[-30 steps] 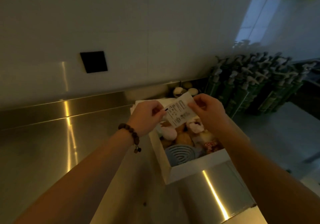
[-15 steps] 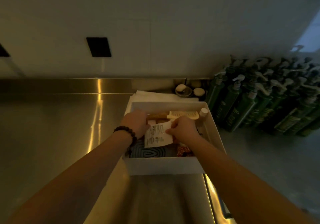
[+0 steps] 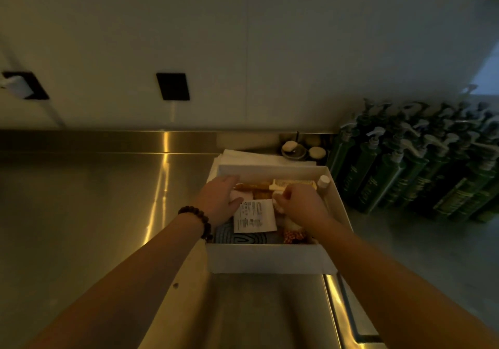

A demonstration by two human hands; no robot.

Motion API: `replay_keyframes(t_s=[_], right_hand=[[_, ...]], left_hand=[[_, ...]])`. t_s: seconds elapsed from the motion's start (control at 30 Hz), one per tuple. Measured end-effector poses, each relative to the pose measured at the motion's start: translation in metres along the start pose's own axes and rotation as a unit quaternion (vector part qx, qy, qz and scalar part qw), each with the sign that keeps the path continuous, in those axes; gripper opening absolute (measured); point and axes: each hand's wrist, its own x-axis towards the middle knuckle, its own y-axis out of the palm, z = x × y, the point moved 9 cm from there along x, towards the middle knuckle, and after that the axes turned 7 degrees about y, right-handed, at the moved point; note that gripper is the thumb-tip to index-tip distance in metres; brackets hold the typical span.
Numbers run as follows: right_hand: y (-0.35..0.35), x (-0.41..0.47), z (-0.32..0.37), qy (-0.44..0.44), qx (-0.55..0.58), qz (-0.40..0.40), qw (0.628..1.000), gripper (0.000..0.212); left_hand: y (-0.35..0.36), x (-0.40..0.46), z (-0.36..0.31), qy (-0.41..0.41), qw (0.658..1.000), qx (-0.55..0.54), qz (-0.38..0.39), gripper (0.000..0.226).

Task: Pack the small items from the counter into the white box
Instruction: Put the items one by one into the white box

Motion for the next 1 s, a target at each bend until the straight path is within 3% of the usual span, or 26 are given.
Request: replay_keyframes(t_s=[0.07, 0.2, 0.33, 0.57, 0.7, 1.0], right_hand=[[-0.014, -0.006, 0.0, -0.029, 0.02, -0.008, 0.999, 0.024], [-0.049, -0.007, -0.024, -0.06, 0.058, -0.053, 0.995, 0.048], [-0.071, -0.005, -0.065, -0.052, 0.082, -0.083, 0.992, 0.05], [-0.029, -0.002, -0.103, 0.003, 0.143, 0.023, 0.989, 0.062], [-0.021, 0.004, -0.108, 0.022, 0.196, 0.055, 0.979, 0.066], [-0.012, 0.007, -0.114, 0.026, 0.379, 0.082, 0.921, 0.072]], left_hand=[[-0.009, -0.005, -0.002, -0.002, 1.0, -0.02, -0.02, 0.062], [-0.028, -0.013, 0.004, 0.001, 0.994, -0.093, -0.062, 0.069], [-0.025, -0.023, 0.022, -0.019, 0.988, -0.13, -0.075, 0.071], [0.019, -0.03, 0.023, -0.038, 0.972, -0.23, -0.024, 0.069], [0.021, -0.024, 0.018, -0.041, 0.937, -0.347, -0.01, 0.069], [0.035, -0.028, 0.029, -0.102, 0.871, -0.477, -0.065, 0.082]])
